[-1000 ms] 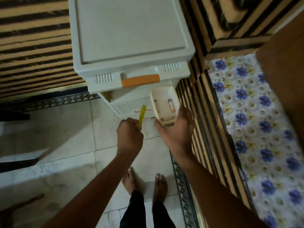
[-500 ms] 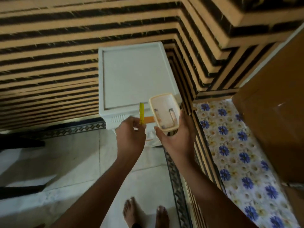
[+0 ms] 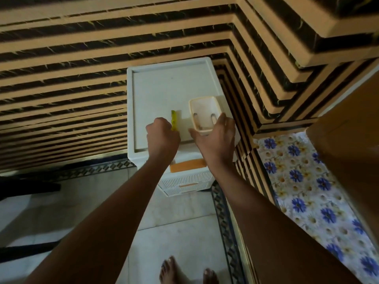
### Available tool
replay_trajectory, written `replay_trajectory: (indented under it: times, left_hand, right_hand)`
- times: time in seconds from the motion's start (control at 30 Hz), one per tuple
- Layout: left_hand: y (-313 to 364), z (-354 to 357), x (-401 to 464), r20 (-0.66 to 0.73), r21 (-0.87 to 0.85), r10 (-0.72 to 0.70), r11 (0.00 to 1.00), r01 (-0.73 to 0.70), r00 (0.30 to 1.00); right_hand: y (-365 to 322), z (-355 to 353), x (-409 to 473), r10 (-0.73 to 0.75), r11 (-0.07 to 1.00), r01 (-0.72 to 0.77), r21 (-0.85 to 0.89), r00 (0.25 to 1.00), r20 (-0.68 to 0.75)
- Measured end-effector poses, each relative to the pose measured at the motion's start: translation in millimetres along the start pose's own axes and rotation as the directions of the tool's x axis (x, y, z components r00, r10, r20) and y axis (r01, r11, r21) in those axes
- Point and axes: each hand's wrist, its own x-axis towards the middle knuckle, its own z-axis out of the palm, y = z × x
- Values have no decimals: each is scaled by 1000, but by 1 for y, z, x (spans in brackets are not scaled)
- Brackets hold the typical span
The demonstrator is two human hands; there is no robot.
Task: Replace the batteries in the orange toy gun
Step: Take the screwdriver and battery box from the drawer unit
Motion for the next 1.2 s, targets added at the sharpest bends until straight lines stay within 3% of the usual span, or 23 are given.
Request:
replay_trajectory:
  times: [0.27,0.37,0.5,0.67,0.77,0.9,1.07,1.2]
  left_hand:
    - [-13,1,0,-11,22,122,992,-121,993]
    - [-18,0,0,7,37,147,988,-147,989]
    - [-31,-8,-7,-44,142,283,951,-274,958]
    - [-69,-25,-6,60,324,467,827,-460,882]
    - [-81,-35,-6,192,313,463,807,-501,865]
    - [-81,-47,-6,326,293,436,797,-528,839]
    - [-77,-55,-5,382,287,400,806,-518,833]
    - [-81,-55,-5,375,295,421,791,-537,826]
  right_hand:
    - [17,-7,-24,-47,995,50,84,998,-34]
    - [35,-11,-50,-176,969,203,144,968,-178]
    - [62,-5,-79,-432,892,452,27,867,-249]
    - [70,21,-90,-668,740,650,-171,739,-84]
    - [62,25,-88,-633,738,620,-266,773,46]
    - [56,15,-89,-533,797,559,-229,829,172]
    - [66,-12,-117,-506,774,606,-183,766,395]
    - [92,-19,-161,-500,762,631,-146,716,487]
